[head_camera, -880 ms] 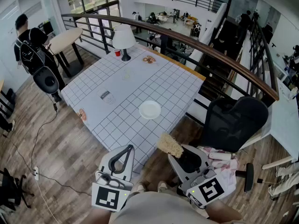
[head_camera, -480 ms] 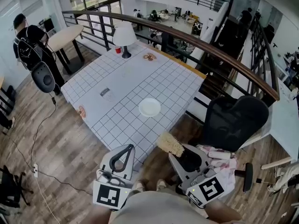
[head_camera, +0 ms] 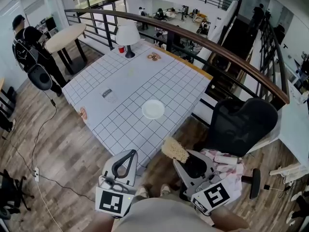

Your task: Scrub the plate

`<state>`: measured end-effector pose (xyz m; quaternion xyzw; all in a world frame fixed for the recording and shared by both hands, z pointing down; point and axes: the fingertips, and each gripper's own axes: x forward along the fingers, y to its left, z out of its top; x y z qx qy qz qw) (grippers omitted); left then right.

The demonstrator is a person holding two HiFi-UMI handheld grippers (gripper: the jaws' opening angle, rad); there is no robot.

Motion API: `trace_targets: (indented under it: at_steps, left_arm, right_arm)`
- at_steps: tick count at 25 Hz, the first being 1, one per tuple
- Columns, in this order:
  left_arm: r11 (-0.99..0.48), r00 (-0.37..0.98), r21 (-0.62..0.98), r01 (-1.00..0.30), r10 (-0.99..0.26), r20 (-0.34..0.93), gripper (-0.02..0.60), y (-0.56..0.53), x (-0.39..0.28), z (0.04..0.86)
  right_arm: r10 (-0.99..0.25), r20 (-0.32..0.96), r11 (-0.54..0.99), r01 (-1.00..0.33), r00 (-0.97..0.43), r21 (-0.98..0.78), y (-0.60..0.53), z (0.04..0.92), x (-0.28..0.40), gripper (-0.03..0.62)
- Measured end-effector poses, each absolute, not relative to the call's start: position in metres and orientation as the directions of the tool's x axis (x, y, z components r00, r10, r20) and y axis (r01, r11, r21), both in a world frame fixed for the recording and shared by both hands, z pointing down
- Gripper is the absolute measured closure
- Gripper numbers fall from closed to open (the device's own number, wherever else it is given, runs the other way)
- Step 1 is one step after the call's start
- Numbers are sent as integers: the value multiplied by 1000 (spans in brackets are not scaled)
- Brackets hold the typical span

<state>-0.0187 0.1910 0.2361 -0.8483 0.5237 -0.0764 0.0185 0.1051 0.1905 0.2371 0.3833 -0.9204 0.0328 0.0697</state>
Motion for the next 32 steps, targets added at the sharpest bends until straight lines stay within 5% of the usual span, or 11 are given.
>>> trace_targets:
  at_steps: [32]
  left_arm:
    - [-392, 370, -124, -912, -914, 164, 568, 167, -10, 259]
  right_arm:
    - [-650, 161, 748, -663, -743, -40, 157, 259, 116, 459]
